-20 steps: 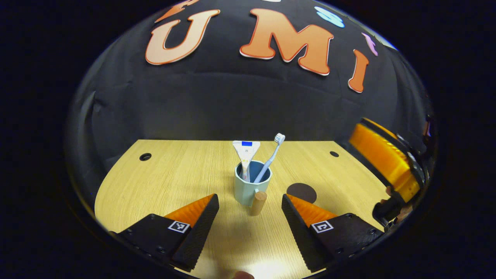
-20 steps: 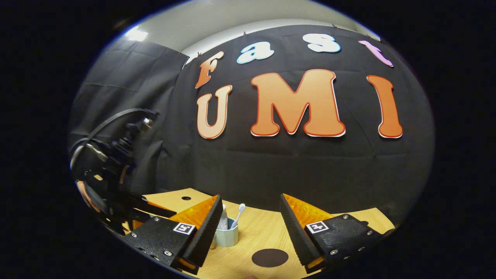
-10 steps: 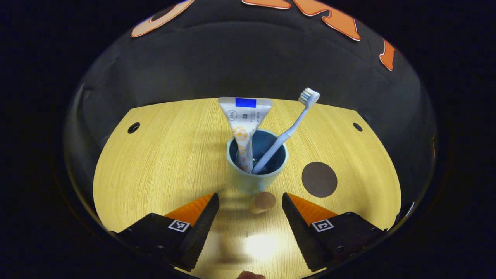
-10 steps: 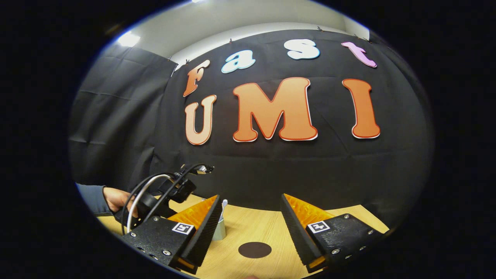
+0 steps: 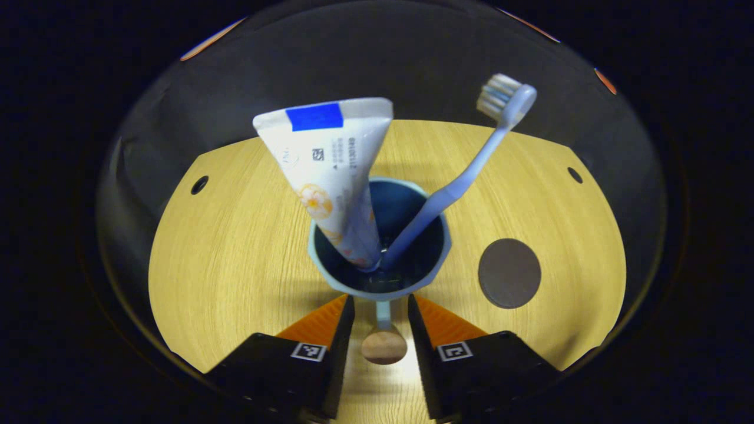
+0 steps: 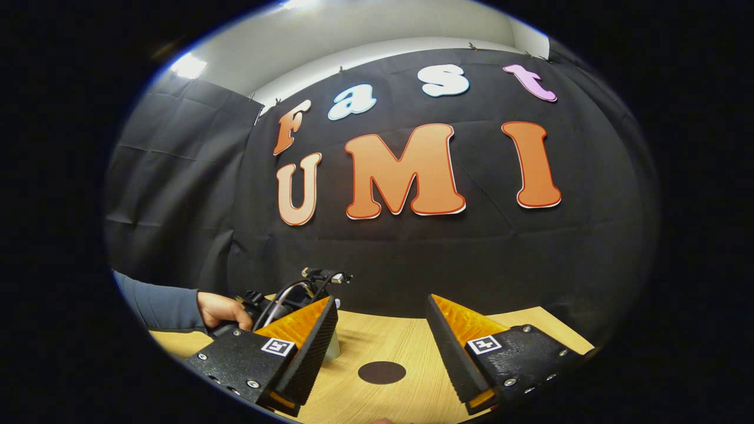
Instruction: Put the toothbrush and toothpaste on the desktop into the cup, then pick up the cup and place it on the coaster on the desktop.
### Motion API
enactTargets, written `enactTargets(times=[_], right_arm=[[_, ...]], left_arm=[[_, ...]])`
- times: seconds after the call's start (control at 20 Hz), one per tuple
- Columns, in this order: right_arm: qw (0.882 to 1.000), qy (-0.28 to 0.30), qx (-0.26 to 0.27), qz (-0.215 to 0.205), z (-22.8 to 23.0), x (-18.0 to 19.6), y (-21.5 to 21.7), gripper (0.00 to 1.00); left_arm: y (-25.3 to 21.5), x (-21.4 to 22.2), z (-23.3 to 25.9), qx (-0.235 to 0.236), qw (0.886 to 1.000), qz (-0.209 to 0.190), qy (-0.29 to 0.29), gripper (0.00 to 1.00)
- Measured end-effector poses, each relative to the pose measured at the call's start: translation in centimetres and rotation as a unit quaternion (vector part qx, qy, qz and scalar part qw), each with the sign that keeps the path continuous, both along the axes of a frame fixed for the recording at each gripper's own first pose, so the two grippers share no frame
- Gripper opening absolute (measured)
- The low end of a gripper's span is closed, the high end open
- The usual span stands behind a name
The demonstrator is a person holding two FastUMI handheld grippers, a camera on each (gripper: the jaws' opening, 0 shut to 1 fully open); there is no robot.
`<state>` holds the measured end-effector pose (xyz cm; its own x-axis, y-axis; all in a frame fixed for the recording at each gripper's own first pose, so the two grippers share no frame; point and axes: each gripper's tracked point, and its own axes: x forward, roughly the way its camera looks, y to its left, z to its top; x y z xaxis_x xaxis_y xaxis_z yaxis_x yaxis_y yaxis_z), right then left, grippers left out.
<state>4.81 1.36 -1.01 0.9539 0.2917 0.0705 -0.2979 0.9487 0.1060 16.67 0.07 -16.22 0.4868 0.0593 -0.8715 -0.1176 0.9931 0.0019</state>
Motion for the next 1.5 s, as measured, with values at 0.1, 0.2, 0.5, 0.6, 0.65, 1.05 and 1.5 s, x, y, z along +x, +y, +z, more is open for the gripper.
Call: enactTargets(times=[0.1, 0.2, 0.5, 0.6, 0.65, 1.05, 1.5], right_arm=[[1.0, 0.0, 0.001, -0.002, -0.2, -0.3, -0.3, 0.91], [1.0, 0.004, 0.005, -0.003, -0.5, -0.7, -0.5, 0.91], [1.0, 0.007, 0.018, -0.024, -0.7, -1.2, -2.3, 0.91], [0.999, 0.01, 0.025, -0.028, -0.8, -1.5, -2.6, 0.91], [0.999, 0.011, 0.025, -0.03, -0.9, -1.6, -2.8, 0.91], [0.998, 0.019, 0.021, -0.057, -1.2, -2.6, -4.8, 0.91], [0.996, 0.032, 0.017, -0.078, -2.2, -3.5, -7.3, 0.91]], left_arm=[[-0.1, 0.0, 0.3, -0.003, 1.0, 0.006, -0.003, 0.28], [-0.1, -0.3, 0.2, -0.009, 1.0, 0.011, -0.005, 0.25], [-0.4, 0.2, 0.3, -0.024, 0.999, 0.003, -0.026, 0.22], [-0.3, 0.6, 0.4, -0.017, 0.999, -0.006, -0.038, 0.23], [-0.6, 0.8, 0.6, -0.021, 0.999, -0.01, -0.043, 0.22], [-0.9, 3.1, 4.7, -0.031, 0.994, -0.071, -0.078, 0.22], [-1.0, 4.3, 6.2, -0.028, 0.99, -0.121, -0.064, 0.22]])
